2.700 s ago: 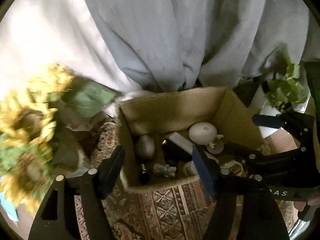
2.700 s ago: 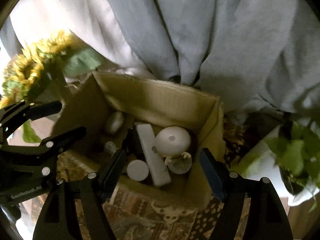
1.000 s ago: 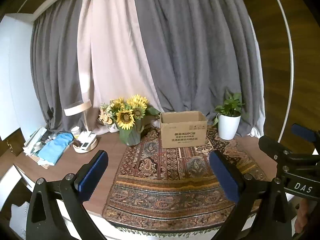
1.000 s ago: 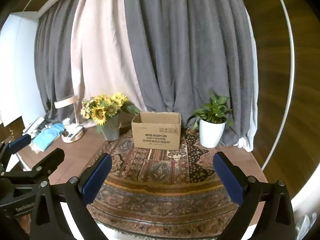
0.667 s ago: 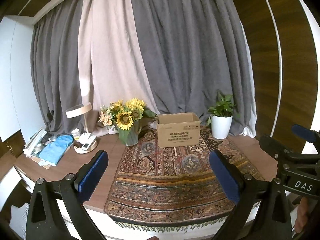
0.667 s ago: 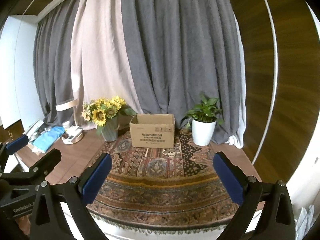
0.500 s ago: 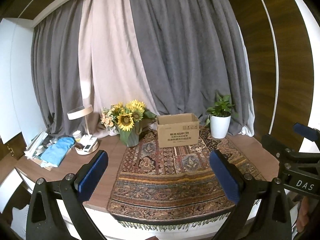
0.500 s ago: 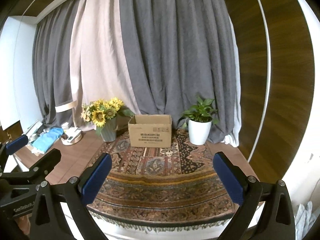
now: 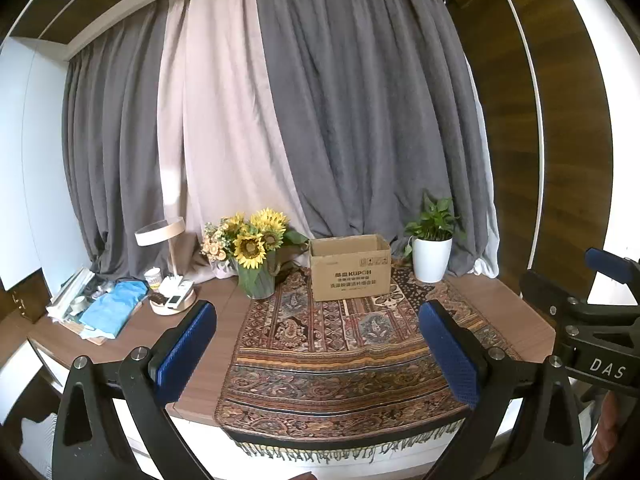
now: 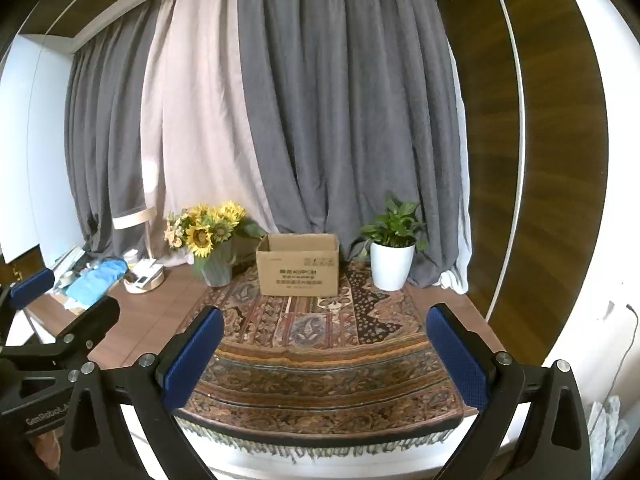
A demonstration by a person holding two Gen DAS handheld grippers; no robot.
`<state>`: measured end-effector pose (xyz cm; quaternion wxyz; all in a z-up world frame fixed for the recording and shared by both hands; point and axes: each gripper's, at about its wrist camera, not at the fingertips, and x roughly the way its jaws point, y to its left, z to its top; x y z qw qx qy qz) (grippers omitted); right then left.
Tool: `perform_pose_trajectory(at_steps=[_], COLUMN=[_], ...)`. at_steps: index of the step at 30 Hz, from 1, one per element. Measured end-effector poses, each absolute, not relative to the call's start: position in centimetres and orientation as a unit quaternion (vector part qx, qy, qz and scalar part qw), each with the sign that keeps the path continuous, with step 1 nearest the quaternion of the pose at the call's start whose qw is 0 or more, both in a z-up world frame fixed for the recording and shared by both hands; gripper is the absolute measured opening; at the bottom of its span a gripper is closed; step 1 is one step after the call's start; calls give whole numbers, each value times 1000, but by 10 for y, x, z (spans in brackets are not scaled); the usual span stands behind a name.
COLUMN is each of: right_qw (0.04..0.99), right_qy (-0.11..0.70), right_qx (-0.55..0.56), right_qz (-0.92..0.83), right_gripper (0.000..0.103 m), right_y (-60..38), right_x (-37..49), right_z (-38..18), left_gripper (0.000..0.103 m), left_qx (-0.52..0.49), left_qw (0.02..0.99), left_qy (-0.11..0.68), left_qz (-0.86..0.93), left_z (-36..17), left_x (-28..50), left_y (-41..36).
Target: Organize rigid objects
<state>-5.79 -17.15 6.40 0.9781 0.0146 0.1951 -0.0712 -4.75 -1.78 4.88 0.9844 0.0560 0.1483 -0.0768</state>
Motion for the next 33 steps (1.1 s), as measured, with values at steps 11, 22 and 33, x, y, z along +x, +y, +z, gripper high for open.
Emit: perform_pose_trajectory(at_steps=[11, 22, 33], right_qw=[978, 978, 978], right_qy=[194, 194, 194], right_qx=[12, 12, 12], right_qz=[-74, -74, -76], right_gripper=[103, 103, 103], right_y=[-169, -169, -168], right_x=[-61, -61, -63], right_z=[66, 66, 67], left_gripper=[103, 103, 103], left_qx=[60, 63, 65], left_qw=[983, 983, 984], left_qy=[150, 146, 144], left_qz=[-83, -86, -88], left_z=[52, 52, 50], left_x=[-49, -49, -49], left_y=[-18, -19, -21])
